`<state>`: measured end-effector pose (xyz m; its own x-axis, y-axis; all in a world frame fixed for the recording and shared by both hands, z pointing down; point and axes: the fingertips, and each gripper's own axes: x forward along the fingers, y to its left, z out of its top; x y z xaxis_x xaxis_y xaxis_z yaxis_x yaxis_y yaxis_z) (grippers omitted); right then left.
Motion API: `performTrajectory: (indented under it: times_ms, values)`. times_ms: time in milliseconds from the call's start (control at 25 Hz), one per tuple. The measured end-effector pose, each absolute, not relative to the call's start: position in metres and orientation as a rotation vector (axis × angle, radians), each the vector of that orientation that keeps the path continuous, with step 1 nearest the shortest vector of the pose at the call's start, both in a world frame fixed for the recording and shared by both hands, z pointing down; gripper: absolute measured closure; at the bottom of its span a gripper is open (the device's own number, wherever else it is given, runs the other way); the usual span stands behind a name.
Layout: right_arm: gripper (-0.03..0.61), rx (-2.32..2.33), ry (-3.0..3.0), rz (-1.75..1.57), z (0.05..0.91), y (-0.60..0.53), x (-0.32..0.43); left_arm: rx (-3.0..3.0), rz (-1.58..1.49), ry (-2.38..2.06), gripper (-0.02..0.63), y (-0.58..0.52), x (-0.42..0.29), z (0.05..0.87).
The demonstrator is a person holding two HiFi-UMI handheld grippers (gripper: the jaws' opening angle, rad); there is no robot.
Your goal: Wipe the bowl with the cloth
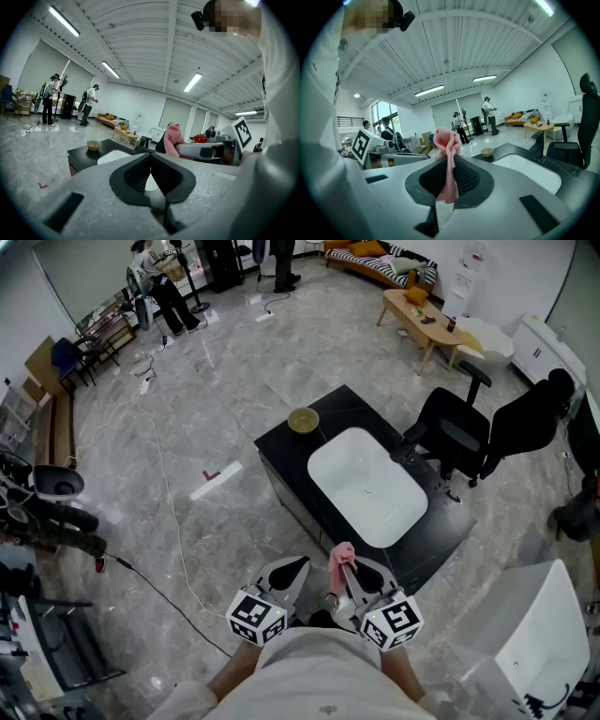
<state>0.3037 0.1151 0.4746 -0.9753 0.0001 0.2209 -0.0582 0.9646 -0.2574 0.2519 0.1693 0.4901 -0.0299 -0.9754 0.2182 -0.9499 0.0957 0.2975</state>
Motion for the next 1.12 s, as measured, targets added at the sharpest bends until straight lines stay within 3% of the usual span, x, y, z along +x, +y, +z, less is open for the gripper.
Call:
performTrajectory:
  times_ms: [680, 1120]
  values:
    - [0.552, 0.065, -2.885, 0.458, 0.481, 0.114, 0.299, 1.878, -0.093, -2.008, 0.601, 0.173, 0.250, 0.491]
    - [0.552, 0.086, -2.892, 0.453, 0.471, 0.132, 0.223, 1.912, -0.103, -2.001, 0.601, 0.192, 0.175, 0.482]
